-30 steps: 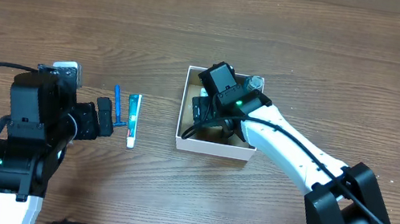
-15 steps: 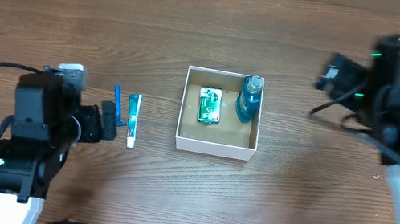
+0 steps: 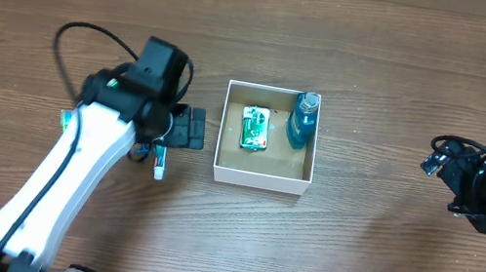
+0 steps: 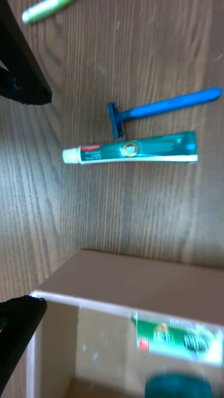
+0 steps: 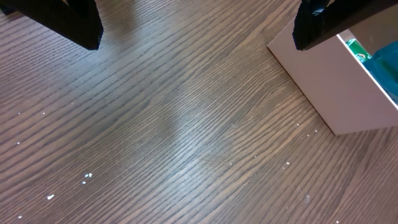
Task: Pack container
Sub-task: 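Grasp the toothpaste tube with the left gripper, then place the toothpaste tube into the box's left side, release, then grasp the blue razor with the left gripper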
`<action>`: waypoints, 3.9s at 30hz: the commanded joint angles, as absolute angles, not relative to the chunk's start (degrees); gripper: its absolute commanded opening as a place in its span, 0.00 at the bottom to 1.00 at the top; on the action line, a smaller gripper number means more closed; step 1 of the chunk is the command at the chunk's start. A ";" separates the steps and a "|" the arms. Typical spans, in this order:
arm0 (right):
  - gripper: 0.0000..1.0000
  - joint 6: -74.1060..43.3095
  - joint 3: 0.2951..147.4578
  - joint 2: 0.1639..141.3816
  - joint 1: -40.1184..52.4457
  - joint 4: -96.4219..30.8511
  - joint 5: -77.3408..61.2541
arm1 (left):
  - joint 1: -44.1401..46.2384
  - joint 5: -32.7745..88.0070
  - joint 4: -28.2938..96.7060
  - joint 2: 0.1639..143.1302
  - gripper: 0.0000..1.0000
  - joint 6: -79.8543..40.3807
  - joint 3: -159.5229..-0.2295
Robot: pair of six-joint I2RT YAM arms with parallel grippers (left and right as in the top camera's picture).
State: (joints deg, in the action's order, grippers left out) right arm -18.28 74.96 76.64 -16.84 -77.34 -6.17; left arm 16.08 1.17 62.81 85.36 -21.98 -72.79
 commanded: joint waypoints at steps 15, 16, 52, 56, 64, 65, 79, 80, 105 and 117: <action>1.00 -17.06 74.54 75.29 -16.99 -76.82 -6.98 | 9.52 5.32 52.80 114.10 1.00 -18.59 -73.71; 1.00 -17.06 74.54 75.29 -16.99 -76.79 -6.98 | 9.52 5.32 52.56 114.43 1.00 -17.96 -73.71; 1.00 -16.64 74.54 75.29 -16.99 -75.99 -6.98 | 31.70 4.12 60.51 105.38 0.04 -27.49 -92.31; 1.00 -16.64 74.56 75.29 -16.99 -75.99 -7.01 | 31.70 4.73 61.49 112.92 0.04 -27.55 -92.29; 1.00 -16.64 74.54 75.29 -16.99 -76.23 -6.98 | 31.46 4.54 64.69 115.59 0.46 -28.32 -92.82; 1.00 -16.64 74.56 75.29 -16.99 -76.16 -6.98 | 31.46 4.54 65.58 115.59 0.55 -28.25 -94.63; 1.00 -16.45 74.56 75.29 -16.99 -75.94 -7.01 | 5.48 -5.78 78.19 107.46 0.75 -12.78 -100.55; 1.00 -16.45 74.56 75.29 -16.99 -75.96 -7.03 | 3.97 -3.55 74.32 107.53 0.76 -9.98 -95.90; 1.00 -16.25 74.56 75.29 -16.99 -76.25 -7.18 | 2.31 1.37 50.54 115.46 0.72 2.52 -75.20; 1.00 -16.25 74.56 75.29 -16.99 -76.12 -7.18 | 2.39 1.08 54.76 116.38 0.04 1.08 -77.23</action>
State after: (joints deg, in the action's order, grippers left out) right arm -16.49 74.54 76.42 -16.84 -76.14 -7.07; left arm 2.15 0.67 52.90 114.93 1.50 -75.70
